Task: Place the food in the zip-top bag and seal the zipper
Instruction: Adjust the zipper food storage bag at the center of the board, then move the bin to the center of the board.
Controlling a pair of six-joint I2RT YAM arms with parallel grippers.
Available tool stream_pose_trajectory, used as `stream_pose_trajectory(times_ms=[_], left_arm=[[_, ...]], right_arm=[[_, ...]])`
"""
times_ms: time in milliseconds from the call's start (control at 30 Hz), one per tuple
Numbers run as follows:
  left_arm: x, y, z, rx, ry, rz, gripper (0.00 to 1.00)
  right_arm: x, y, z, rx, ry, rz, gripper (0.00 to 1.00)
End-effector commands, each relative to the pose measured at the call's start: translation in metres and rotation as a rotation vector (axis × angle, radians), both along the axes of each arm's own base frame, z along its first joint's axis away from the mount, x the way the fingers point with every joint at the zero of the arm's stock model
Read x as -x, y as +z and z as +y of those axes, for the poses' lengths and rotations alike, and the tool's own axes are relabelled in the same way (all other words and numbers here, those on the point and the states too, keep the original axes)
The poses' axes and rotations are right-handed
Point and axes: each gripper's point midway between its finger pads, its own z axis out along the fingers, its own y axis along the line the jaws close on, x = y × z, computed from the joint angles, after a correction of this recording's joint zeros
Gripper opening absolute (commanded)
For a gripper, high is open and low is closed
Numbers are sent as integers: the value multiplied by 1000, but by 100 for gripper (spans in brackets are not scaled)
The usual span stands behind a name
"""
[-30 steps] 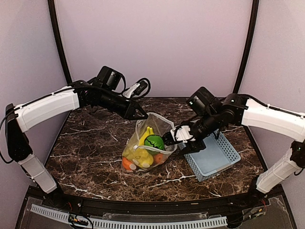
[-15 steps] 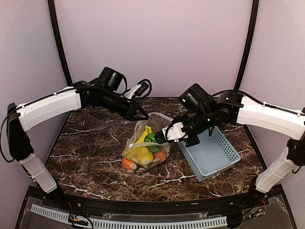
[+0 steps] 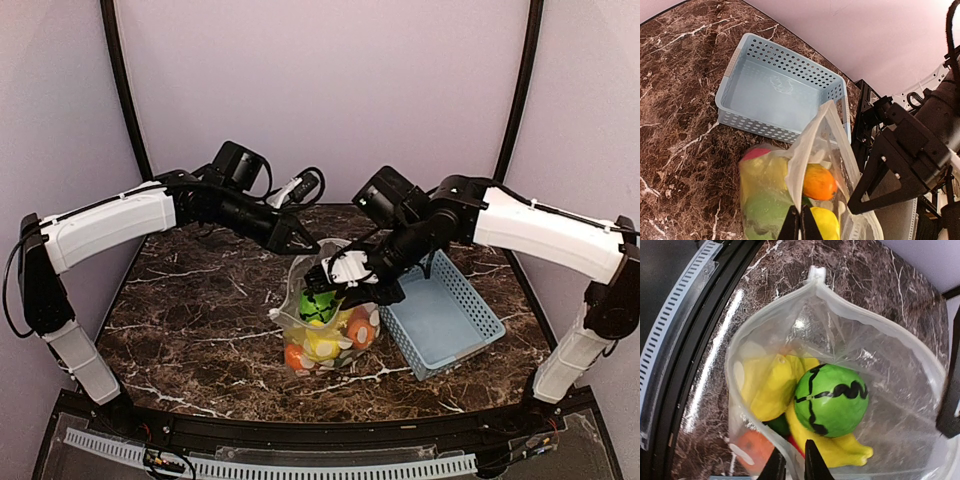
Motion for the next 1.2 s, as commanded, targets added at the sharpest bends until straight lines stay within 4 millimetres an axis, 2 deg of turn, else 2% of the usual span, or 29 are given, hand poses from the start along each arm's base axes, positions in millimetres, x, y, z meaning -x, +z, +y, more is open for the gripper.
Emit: stream_pose_trajectory(times_ms=[0,67,200,267,333,400,467,533,567,600,700,800,867,1033,1167], left_arm=[[4,10,-5,50,-25,-2,1],[3,11,-7,59,-24,-5,1],[1,9,-10,65,-26,3,1],[0,7,-11,63,-29,5,1],[-1,5,-11,60,-29,4,1],[-2,3,-11,57,-33,-2,1],[-2,2,-12,54,-39,-11,1],[-2,0,-12,50,-42,-16,1],[-2,0,-12,50,-41,-15,1],[-1,2,-12,57,-45,-14,1],[3,6,-11,83,-52,-16,1],[8,5,-6,94,-48,-33,1],[12,1,-2,89,-49,-29,1],[20,0,4,90,-46,-40,1],[26,7,4,99,-54,-51,1]], right_arm=[[10,25,-14,-38,-26,-6,24],[6,43,-22,-75,-59,-27,29],[-13,84,-48,-206,-136,6,34],[-29,94,-66,-254,-203,20,37],[-49,94,-86,-282,-299,22,40],[-71,83,-108,-290,-424,20,42],[-103,65,-138,-275,-606,13,45],[-145,35,-178,-217,-881,-6,44],[-160,18,-201,-158,-992,-19,42],[-166,2,-218,-116,-1058,5,40],[-168,-36,-254,-37,-1175,79,38],[-165,-63,-271,22,-1250,142,38],[-165,-75,-281,76,-1296,157,39],[-172,-92,-305,117,-1401,205,38],[-167,-114,-311,164,-1416,325,34]])
